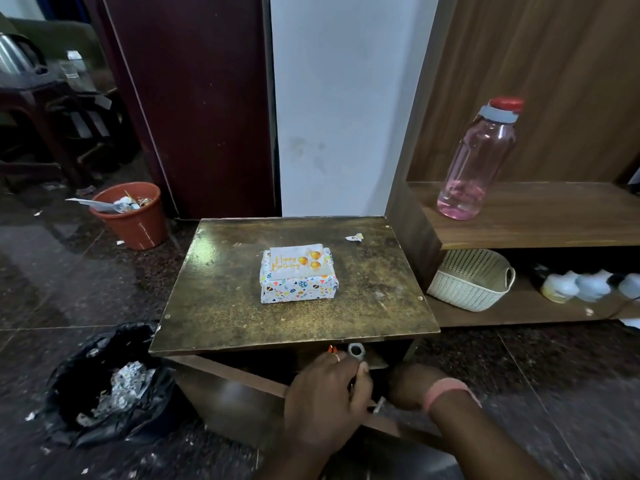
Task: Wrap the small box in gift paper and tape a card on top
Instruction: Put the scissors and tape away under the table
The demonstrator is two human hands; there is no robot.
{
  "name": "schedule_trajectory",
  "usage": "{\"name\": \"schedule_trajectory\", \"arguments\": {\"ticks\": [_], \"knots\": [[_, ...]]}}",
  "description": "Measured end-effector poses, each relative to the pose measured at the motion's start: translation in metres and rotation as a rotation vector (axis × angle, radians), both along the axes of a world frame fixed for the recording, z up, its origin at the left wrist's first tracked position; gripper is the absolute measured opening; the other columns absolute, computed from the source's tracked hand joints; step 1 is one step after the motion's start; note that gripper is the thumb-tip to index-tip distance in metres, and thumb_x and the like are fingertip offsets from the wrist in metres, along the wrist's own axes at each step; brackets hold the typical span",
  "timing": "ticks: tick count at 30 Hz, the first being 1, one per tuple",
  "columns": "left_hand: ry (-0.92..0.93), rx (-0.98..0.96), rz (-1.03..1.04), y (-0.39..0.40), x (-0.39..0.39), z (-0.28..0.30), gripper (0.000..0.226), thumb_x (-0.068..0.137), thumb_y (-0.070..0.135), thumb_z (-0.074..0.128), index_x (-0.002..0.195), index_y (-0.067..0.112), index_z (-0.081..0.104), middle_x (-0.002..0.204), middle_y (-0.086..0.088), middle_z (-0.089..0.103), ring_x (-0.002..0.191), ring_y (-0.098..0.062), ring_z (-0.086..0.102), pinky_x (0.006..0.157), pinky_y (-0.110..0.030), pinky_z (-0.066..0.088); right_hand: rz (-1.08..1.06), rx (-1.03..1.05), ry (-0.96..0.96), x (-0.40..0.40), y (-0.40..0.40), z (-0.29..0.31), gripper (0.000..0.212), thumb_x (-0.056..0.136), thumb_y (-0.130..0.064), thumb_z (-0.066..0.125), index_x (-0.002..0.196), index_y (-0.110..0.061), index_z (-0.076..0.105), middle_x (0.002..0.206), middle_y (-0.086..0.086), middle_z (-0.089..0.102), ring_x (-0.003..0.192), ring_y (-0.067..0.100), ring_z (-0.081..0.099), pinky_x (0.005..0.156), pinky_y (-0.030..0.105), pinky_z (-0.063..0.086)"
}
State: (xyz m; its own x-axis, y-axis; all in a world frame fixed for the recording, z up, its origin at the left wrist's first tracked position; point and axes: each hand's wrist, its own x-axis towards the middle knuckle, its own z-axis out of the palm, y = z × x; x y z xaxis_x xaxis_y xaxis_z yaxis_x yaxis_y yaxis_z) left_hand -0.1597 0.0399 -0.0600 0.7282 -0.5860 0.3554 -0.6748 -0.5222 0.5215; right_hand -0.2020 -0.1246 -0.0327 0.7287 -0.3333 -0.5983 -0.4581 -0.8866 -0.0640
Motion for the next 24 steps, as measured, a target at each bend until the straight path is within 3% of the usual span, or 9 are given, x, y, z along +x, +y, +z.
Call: {"name": "schedule_trajectory", "arguments": {"ticks": [1,3,6,9,11,14,18,21,24], "knots": [[-0.074,-0.036,-0.033,0.003,0.001,-0.003,0.024,0.097,0.036,0.055,0.076,0.027,0.052,0.077,0.01,0.055,0.075,-0.015,0.055,0.063,-0.032,0.043,0.034,-0.045,0.09,-0.008,-0.004,0.003,0.043,0.103,-0.028,0.047,0.14,-0.009,0.057,0.145,0.015,0.057,0.133,0.029,0.056,0.109,0.034,0.043],[-0.13,-0.083,-0.04,0.008,0.004,-0.006,0.017,0.098,0.035,0.057,0.082,0.029,0.058,0.086,0.012,0.056,0.082,-0.016,0.052,0.07,-0.034,0.042,-0.029,-0.023,0.047,-0.02,-0.006,0.018,0.043,0.1,-0.033,0.05,0.133,-0.009,0.063,0.138,0.015,0.062,0.128,0.029,0.06,0.103,0.033,0.047],[-0.119,-0.018,0.051,0.01,0.006,-0.006,0.019,0.094,0.042,0.055,0.084,0.03,0.066,0.089,0.015,0.058,0.085,-0.017,0.054,0.07,-0.037,0.043,-0.227,-0.015,-0.175,-0.018,-0.006,0.039,0.035,0.094,-0.032,0.057,0.117,-0.008,0.068,0.125,0.013,0.069,0.115,0.028,0.066,0.086,0.028,0.049],[-0.09,0.009,0.038,0.009,0.004,0.0,0.014,0.088,0.046,0.058,0.084,0.034,0.065,0.096,0.02,0.057,0.092,-0.013,0.05,0.072,-0.035,0.037,-0.439,0.007,-0.461,-0.004,-0.004,0.062,0.025,0.093,-0.024,0.053,0.106,-0.007,0.067,0.115,0.016,0.069,0.108,0.033,0.067,0.086,0.03,0.052],[-0.06,0.007,0.046,0.011,0.008,0.002,0.008,0.084,0.044,0.06,0.084,0.037,0.063,0.098,0.021,0.056,0.094,-0.012,0.047,0.073,-0.033,0.032,-0.487,0.035,-0.621,0.004,-0.003,0.065,0.018,0.092,-0.022,0.052,0.092,-0.009,0.066,0.101,0.017,0.071,0.095,0.035,0.069,0.078,0.033,0.054],[0.083,-0.071,0.014,0.015,0.018,0.012,0.009,0.085,0.03,0.066,0.083,0.037,0.062,0.092,0.022,0.056,0.091,-0.003,0.054,0.075,-0.029,0.044,-0.504,0.072,-0.834,0.013,-0.005,0.053,0.025,0.093,-0.017,0.056,0.069,-0.018,0.05,0.081,0.012,0.067,0.081,0.033,0.064,0.065,0.031,0.042],[0.176,-0.13,0.018,0.007,0.026,0.029,0.016,0.09,0.022,0.071,0.084,0.035,0.063,0.091,0.021,0.055,0.082,0.001,0.056,0.07,-0.01,0.04,-0.416,0.041,-1.018,0.029,-0.01,0.023,0.01,0.092,-0.015,0.058,0.085,-0.016,0.066,0.093,0.009,0.066,0.091,0.03,0.061,0.082,0.041,0.052],[0.211,-0.18,0.039,-0.004,0.035,0.035,0.018,0.089,0.021,0.072,0.082,0.035,0.064,0.09,0.02,0.057,0.078,0.001,0.055,0.068,-0.019,0.042,-0.418,-0.076,-0.936,0.045,-0.017,0.01,0.016,0.093,-0.023,0.06,0.1,-0.014,0.072,0.108,0.012,0.063,0.103,0.034,0.056,0.092,0.041,0.048],[0.271,-0.215,0.055,-0.013,0.041,0.034,0.02,0.088,0.017,0.073,0.081,0.035,0.065,0.088,0.018,0.06,0.08,-0.001,0.056,0.072,-0.027,0.047,-0.394,-0.075,-0.952,0.057,-0.022,0.006,0.018,0.091,-0.02,0.062,0.102,-0.018,0.076,0.107,0.011,0.068,0.103,0.033,0.06,0.091,0.036,0.049]]}}
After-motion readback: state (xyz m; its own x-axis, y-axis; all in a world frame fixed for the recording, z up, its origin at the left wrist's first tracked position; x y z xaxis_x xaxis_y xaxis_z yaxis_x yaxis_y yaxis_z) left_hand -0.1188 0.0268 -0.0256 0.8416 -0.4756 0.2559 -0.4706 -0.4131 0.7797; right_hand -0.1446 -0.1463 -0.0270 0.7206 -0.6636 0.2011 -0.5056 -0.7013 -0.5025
